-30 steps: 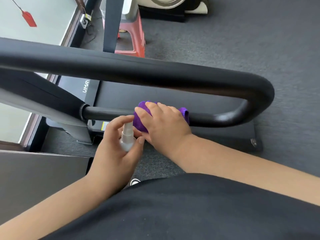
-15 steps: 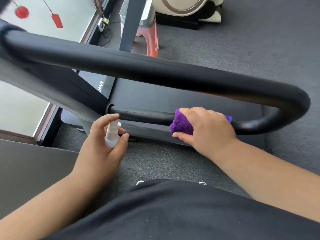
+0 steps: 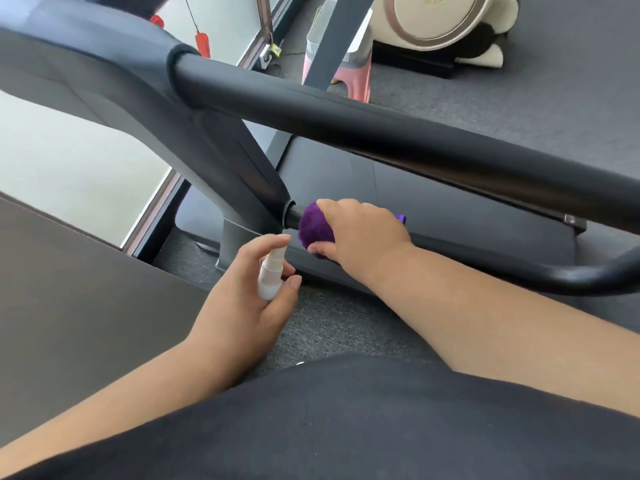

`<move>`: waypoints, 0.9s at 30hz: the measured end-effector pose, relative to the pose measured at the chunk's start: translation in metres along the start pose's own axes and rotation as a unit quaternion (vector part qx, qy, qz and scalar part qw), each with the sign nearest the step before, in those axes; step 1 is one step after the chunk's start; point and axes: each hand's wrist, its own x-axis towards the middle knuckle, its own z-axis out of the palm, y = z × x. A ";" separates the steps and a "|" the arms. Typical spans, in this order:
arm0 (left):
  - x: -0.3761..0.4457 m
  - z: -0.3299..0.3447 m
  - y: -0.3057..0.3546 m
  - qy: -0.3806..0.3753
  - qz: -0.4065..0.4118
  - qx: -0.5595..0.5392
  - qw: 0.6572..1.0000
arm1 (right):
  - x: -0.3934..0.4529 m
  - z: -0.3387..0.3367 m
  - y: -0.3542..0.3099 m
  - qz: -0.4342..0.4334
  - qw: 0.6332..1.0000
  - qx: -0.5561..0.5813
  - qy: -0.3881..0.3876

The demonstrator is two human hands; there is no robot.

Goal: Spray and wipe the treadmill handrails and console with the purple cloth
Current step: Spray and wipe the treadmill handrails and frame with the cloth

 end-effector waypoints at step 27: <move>-0.012 -0.041 -0.026 0.034 -0.008 -0.037 0.999 | -0.018 0.012 -0.015 -0.089 0.992 -0.072 0.046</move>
